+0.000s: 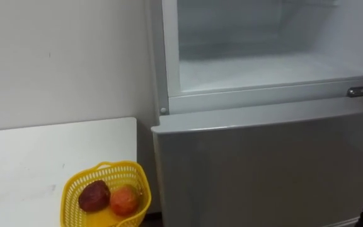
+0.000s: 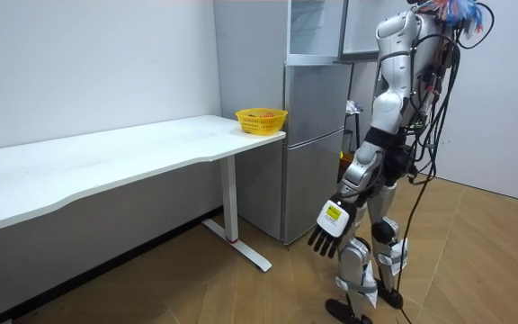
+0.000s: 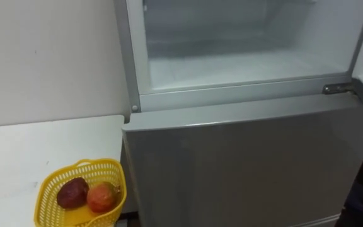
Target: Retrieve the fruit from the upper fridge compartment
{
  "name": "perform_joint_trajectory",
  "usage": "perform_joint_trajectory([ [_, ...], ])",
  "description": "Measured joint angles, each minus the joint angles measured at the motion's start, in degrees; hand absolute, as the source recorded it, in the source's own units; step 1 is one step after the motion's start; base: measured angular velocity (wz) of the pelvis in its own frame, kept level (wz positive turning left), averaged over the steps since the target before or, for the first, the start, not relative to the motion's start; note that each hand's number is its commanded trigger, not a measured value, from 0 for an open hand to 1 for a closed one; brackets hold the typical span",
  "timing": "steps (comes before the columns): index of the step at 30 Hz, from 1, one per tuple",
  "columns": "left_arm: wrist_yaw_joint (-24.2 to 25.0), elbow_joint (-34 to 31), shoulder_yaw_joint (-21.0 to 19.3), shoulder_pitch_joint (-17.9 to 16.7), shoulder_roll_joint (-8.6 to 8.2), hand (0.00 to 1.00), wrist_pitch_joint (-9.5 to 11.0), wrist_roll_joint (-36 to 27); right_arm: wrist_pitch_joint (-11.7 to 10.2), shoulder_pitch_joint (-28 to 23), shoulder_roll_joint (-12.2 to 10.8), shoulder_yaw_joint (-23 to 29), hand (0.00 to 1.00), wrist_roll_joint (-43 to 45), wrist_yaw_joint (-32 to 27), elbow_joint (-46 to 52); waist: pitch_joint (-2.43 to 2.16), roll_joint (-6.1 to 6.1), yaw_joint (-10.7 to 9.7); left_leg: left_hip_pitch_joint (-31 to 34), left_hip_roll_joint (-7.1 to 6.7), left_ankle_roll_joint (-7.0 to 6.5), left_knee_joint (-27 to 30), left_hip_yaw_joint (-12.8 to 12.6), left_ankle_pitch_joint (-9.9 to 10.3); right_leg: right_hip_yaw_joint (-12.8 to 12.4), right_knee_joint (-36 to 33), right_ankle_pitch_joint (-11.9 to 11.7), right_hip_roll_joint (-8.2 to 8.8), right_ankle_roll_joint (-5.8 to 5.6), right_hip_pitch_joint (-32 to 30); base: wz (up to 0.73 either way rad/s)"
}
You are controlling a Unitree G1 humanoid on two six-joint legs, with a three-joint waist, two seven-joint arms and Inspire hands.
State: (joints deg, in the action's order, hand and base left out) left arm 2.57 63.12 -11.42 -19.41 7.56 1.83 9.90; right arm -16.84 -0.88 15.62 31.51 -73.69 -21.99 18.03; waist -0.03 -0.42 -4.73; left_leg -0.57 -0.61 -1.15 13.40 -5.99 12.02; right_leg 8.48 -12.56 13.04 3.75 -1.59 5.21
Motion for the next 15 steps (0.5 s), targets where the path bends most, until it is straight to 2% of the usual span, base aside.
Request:
perform_joint_trajectory([
  [8,0.9,1.7,1.4,0.8,-1.18,0.00,-0.1,1.0,0.4,0.9,0.0,-7.4,0.00,0.7,11.5,-0.1,0.05,0.42,1.0,0.1,0.15,0.00,0.4,-0.2,0.0,-0.4,-0.2,-0.1,-0.10,0.18,-0.1,-0.03],
  [13,0.9,2.3,4.5,1.0,-1.11,0.00,-0.4,1.0,0.3,0.5,-0.3,-12.2,0.00,7.9,14.4,-0.1,0.09,0.08,2.1,0.0,0.15,0.02,0.3,-0.4,0.0,-0.4,-0.2,-0.1,-0.10,0.18,-0.1,0.00],
  [15,0.9,2.3,6.0,1.1,-1.03,0.00,-1.0,0.9,0.9,0.5,-0.5,-13.7,0.00,10.9,16.3,-0.2,0.22,-0.51,2.1,0.1,0.17,0.07,0.4,-0.4,-0.1,-0.3,-0.1,-0.1,-0.10,0.18,-0.2,0.00],
])
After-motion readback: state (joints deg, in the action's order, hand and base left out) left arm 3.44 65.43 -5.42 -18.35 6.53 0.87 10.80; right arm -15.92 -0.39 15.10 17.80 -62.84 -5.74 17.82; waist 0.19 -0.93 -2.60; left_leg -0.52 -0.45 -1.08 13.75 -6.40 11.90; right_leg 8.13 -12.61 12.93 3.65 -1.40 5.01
